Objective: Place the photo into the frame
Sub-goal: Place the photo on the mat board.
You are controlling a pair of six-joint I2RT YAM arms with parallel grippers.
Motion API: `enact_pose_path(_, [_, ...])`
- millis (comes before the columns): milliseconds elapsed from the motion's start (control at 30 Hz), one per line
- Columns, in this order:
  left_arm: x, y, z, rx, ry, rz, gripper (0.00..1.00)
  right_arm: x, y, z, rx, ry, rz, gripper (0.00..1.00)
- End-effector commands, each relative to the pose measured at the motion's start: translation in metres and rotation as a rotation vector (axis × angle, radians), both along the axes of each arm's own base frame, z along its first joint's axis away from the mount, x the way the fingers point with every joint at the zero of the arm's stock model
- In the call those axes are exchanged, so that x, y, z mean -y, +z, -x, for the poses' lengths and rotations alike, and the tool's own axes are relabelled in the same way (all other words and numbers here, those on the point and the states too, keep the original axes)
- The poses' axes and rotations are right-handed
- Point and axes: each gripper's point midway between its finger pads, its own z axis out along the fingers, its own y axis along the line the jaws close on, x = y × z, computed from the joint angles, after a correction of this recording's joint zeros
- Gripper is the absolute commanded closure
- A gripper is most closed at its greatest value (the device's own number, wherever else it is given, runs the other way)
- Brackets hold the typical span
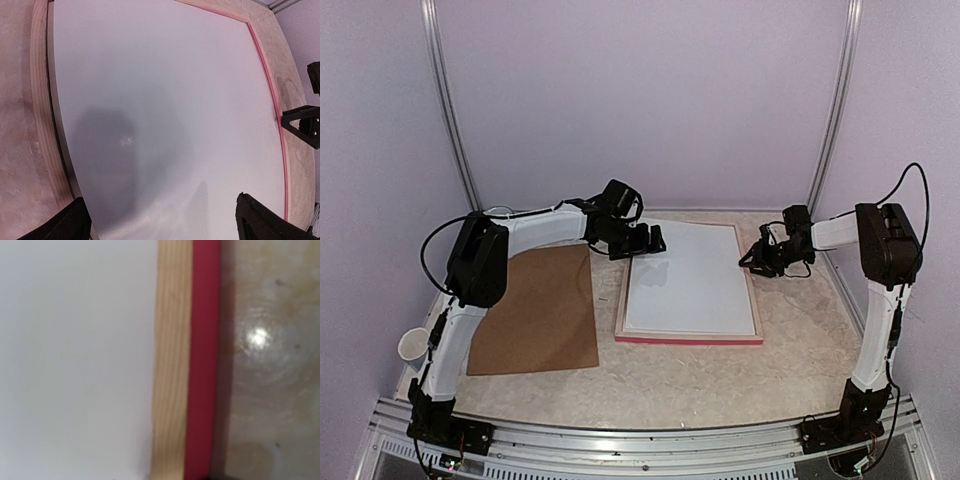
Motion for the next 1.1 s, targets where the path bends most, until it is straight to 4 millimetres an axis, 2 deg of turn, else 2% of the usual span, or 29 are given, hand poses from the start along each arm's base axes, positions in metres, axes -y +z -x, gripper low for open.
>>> enact_pose_path(0, [-0.009,0.001,-0.003,0.038,0.011,-0.080,0.01,-0.003,-0.006,0.012,-0.040,0.001,0.009,0.62])
enact_pose_path(200, [-0.025,0.027,-0.014,0.131,0.071,-0.131,0.01,0.000,-0.002,0.011,-0.029,-0.005,0.025,0.62])
enact_pose_path(333, [-0.038,0.037,-0.020,0.174,0.097,-0.177,0.01,0.004,0.002,0.010,-0.017,-0.014,0.054,0.58])
enact_pose_path(433, [-0.048,0.036,-0.022,0.176,0.108,-0.194,0.01,0.009,0.007,0.009,-0.005,-0.026,0.085,0.56])
enact_pose_path(633, [-0.062,0.016,-0.019,0.123,0.122,-0.142,0.01,0.018,0.015,0.004,0.014,-0.051,0.154,0.57])
enact_pose_path(933, [-0.068,0.000,-0.013,0.073,0.110,-0.075,0.01,0.000,0.016,0.001,0.020,-0.024,0.204,0.57])
enact_pose_path(1067, [-0.087,0.020,0.000,0.080,0.115,-0.080,0.01,0.000,0.026,0.003,0.048,-0.023,0.278,0.55])
